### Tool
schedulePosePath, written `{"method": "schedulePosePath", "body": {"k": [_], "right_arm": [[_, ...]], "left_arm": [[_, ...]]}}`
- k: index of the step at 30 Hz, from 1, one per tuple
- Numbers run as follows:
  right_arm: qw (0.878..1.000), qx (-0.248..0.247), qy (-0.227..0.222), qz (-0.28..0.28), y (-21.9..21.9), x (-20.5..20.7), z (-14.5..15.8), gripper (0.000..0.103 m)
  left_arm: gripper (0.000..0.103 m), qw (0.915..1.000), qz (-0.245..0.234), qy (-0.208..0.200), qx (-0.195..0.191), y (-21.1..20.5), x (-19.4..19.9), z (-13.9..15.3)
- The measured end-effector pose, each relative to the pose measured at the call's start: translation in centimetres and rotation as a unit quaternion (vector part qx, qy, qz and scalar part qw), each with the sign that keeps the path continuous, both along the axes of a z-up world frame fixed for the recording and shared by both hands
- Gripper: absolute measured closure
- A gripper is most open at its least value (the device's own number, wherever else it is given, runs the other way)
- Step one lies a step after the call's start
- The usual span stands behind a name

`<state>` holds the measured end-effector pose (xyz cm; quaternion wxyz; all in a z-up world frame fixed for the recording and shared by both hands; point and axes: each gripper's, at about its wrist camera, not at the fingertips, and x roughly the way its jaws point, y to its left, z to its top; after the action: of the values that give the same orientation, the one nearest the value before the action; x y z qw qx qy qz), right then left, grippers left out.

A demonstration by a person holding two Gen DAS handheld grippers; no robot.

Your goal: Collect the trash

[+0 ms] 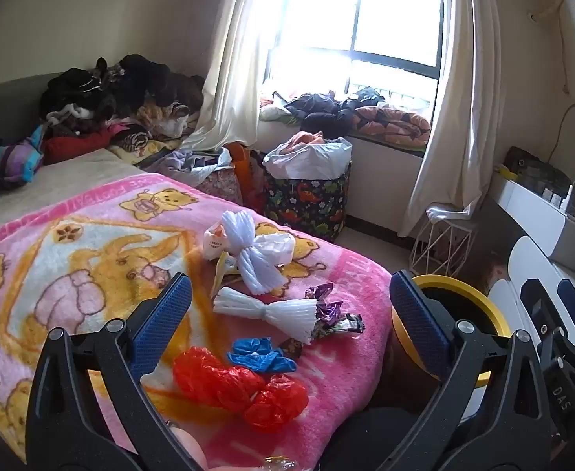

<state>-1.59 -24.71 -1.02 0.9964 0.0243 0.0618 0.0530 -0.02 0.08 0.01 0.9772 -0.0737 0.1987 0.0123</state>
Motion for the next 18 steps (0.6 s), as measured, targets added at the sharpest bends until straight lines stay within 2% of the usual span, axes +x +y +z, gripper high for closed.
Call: {"method": "schedulePosePath", "body": {"k": [18], "right_arm": [[1.0, 0.003, 0.002, -0.001, -0.38, -0.36, 0.33, 0.006]], "left_arm": [[0.01, 1.0, -0.001, -0.002, -0.001, -0.84, 0.17, 0.37]]}}
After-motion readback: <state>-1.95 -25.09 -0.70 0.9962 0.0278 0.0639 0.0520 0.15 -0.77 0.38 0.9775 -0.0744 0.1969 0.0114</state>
